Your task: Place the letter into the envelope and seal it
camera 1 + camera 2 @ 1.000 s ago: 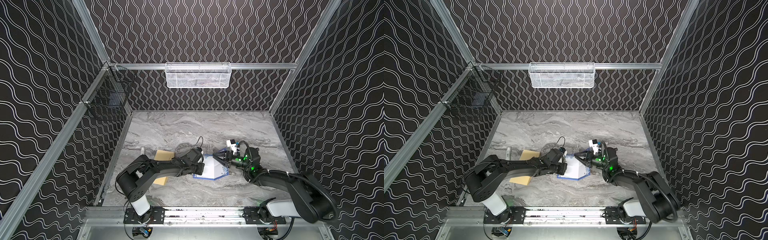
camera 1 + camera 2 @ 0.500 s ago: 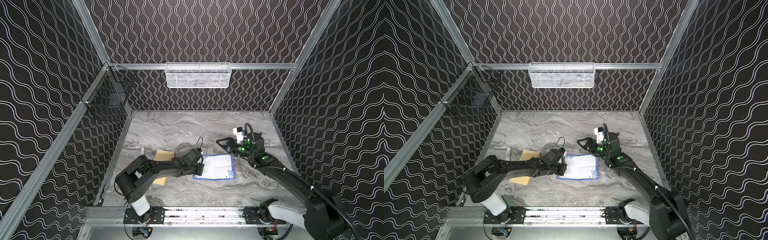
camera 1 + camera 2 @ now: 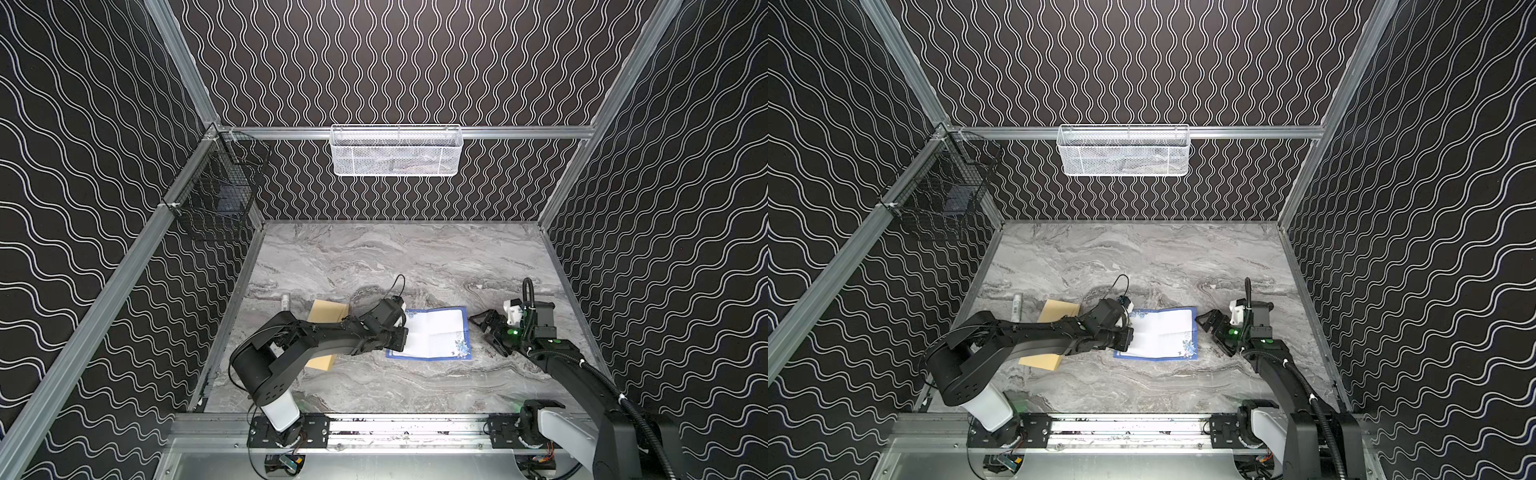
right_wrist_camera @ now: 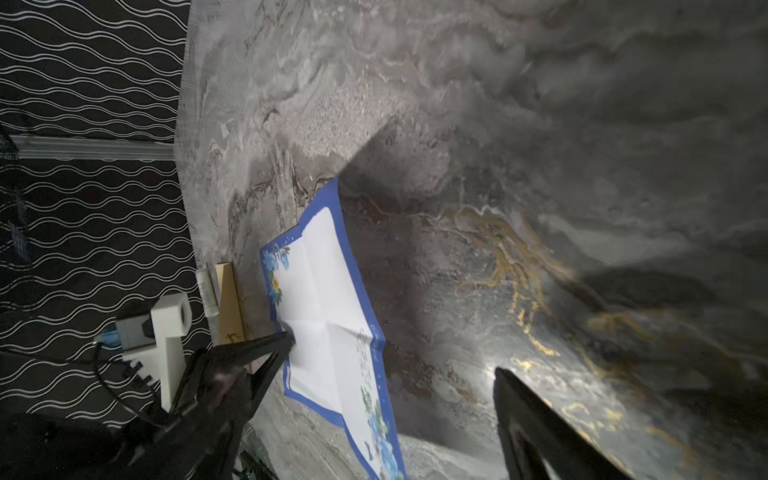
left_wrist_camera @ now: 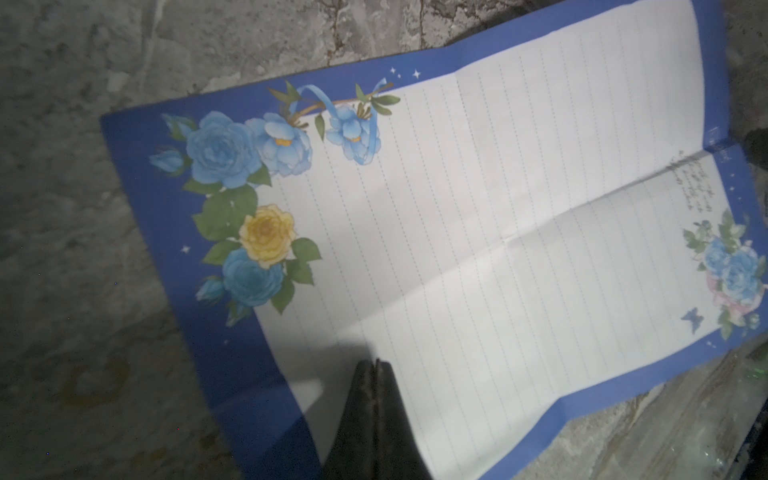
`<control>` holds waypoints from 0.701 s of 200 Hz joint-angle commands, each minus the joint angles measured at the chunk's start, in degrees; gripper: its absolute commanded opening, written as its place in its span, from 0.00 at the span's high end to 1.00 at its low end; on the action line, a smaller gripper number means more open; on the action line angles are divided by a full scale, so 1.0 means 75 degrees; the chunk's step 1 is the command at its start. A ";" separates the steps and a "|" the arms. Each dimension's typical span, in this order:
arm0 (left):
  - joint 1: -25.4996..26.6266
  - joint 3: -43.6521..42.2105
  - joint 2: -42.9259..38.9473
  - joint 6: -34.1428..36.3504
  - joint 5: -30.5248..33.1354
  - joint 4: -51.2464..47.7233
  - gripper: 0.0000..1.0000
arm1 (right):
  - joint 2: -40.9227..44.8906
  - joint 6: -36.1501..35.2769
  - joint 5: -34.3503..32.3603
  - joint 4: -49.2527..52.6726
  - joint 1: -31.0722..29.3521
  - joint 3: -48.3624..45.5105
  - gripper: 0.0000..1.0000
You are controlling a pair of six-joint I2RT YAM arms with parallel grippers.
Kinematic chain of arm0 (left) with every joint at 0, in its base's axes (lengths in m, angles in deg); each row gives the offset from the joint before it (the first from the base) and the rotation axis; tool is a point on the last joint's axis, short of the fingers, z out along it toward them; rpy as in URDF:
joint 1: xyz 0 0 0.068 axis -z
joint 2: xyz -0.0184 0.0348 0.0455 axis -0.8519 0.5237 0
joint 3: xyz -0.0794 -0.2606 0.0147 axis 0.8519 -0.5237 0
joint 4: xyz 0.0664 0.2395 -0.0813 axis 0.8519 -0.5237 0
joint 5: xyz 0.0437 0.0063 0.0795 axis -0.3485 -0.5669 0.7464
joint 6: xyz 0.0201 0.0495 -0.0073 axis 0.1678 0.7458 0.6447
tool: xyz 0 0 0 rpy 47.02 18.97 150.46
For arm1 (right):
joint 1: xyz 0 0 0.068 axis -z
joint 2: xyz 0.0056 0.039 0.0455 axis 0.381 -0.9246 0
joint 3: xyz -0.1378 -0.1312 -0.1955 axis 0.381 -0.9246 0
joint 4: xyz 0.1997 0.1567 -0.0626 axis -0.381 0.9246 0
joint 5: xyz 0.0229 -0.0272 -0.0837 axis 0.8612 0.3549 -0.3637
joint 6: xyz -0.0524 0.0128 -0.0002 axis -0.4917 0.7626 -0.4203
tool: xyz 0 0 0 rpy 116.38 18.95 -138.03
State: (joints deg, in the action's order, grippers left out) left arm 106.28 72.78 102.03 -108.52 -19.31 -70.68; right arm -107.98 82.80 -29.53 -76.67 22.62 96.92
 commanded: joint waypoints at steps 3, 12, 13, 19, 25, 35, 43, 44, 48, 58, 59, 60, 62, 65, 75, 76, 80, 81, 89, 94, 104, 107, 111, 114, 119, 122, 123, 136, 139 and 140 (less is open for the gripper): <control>0.0006 -0.0088 -0.0020 0.0055 0.0002 -0.0620 1.00 | -0.0136 0.0175 0.0210 -0.0670 0.0034 -0.0223 0.22; 0.0007 -0.0109 -0.0037 0.0068 0.0017 -0.0630 1.00 | -0.0233 0.0141 0.0102 -0.0566 0.0041 -0.0242 0.29; 0.0007 -0.0107 -0.0038 0.0072 0.0012 -0.0631 1.00 | -0.0245 0.0137 0.0093 -0.0560 0.0046 -0.0244 0.30; 0.0007 -0.0123 -0.0039 0.0069 0.0017 -0.0623 1.00 | -0.0317 0.0113 0.0053 -0.0508 0.0042 -0.0247 0.35; 0.0015 -0.0122 -0.0041 0.0074 0.0014 -0.0630 1.00 | -0.0390 0.0099 0.0047 -0.0511 0.0046 -0.0263 0.39; 0.0010 -0.0132 -0.0049 0.0078 0.0012 -0.0637 1.00 | -0.0455 0.0147 0.0115 -0.0654 0.0041 -0.0347 0.47; 0.0006 -0.0158 -0.0057 0.0074 0.0010 -0.0610 1.00 | -0.0514 0.0212 0.0139 -0.0791 0.0050 -0.0430 0.55; 0.0006 -0.0149 -0.0059 0.0075 0.0014 -0.0615 1.00 | -0.0526 0.0220 0.0141 -0.0801 0.0045 -0.0438 0.56; 0.0015 -0.0162 -0.0061 0.0068 0.0017 -0.0615 1.00 | -0.0561 0.0244 0.0142 -0.0862 0.0049 -0.0472 0.60; 0.0007 -0.0161 -0.0056 0.0053 0.0013 -0.0596 1.00 | -0.0655 0.0260 0.0131 -0.0971 0.0040 -0.0531 0.68; 0.0006 -0.0157 -0.0053 0.0047 0.0016 -0.0590 1.00 | -0.0679 0.0261 0.0131 -0.0979 0.0040 -0.0530 0.69; 0.0012 -0.0155 -0.0052 0.0050 0.0011 -0.0588 1.00 | -0.0679 0.0268 0.0137 -0.0983 0.0046 -0.0529 0.69; 0.0016 -0.0153 -0.0051 0.0052 0.0008 -0.0591 1.00 | -0.0718 0.0264 0.0161 -0.1007 0.0044 -0.0538 0.70; 0.0007 -0.0153 -0.0047 0.0053 0.0001 -0.0581 1.00 | -0.0756 0.0263 0.0170 -0.1057 0.0042 -0.0549 0.72; 0.0006 -0.0159 -0.0030 0.0051 0.0005 -0.0575 1.00 | -0.0912 0.0306 0.0292 -0.1276 0.0049 -0.0603 0.75; 0.0006 -0.0162 -0.0034 0.0064 0.0006 -0.0580 1.00 | -0.0925 0.0314 0.0299 -0.1296 0.0044 -0.0607 0.75; 0.0009 -0.0152 -0.0028 0.0067 0.0001 -0.0574 1.00 | -0.0984 0.0341 0.0353 -0.1387 0.0040 -0.0632 0.76; 0.0013 -0.0152 -0.0022 0.0072 0.0004 -0.0580 1.00 | -0.1007 0.0343 0.0359 -0.1416 0.0034 -0.0633 0.76; 0.0006 -0.0143 -0.0003 0.0065 -0.0006 -0.0567 1.00 | -0.1125 0.0387 0.0468 -0.1626 0.0034 -0.0666 0.77; 0.0010 -0.0140 0.0006 0.0076 -0.0005 -0.0567 1.00 | -0.1182 0.0421 0.0554 -0.1767 0.0018 -0.0690 0.77; 0.0006 -0.0123 0.0032 0.0081 -0.0014 -0.0573 1.00 | -0.1280 0.0512 0.0774 -0.2109 -0.0013 -0.0748 0.77; 0.0006 -0.0125 0.0041 0.0078 -0.0022 -0.0573 1.00 | -0.1297 0.0558 0.0835 -0.2219 -0.0027 -0.0761 0.76; 0.0006 -0.0122 0.0038 0.0078 -0.0007 -0.0575 1.00 | -0.1311 0.0620 0.0917 -0.2381 -0.0045 -0.0790 0.76; 0.0006 -0.0122 0.0040 0.0079 -0.0008 -0.0573 1.00 | -0.1318 0.0665 0.0973 -0.2510 -0.0078 -0.0813 0.76; 0.0006 -0.0136 0.0040 0.0084 -0.0011 -0.0573 1.00 | -0.1336 0.0750 0.1065 -0.2709 -0.0142 -0.0832 0.76; 0.0013 -0.0133 0.0037 0.0083 -0.0007 -0.0573 1.00 | -0.1352 0.0800 0.1122 -0.2815 -0.0169 -0.0843 0.76; 0.0015 -0.0137 0.0035 0.0085 0.0000 -0.0573 1.00 | -0.1356 0.0813 0.1142 -0.2868 -0.0188 -0.0850 0.76; 0.0006 -0.0131 0.0049 0.0078 -0.0006 -0.0565 1.00 | -0.1467 0.1008 0.1349 -0.3320 -0.0441 -0.0841 0.76; 0.0006 -0.0129 0.0053 0.0079 -0.0005 -0.0571 1.00 | -0.1512 0.1044 0.1377 -0.3406 -0.0501 -0.0834 0.76; 0.0006 -0.0129 0.0054 0.0078 -0.0005 -0.0566 1.00 | -0.1518 0.1052 0.1387 -0.3421 -0.0524 -0.0828 0.76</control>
State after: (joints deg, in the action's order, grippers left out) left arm 106.30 72.04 101.59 -108.50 -19.33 -70.42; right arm -118.19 87.54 -23.65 -92.34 21.12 90.72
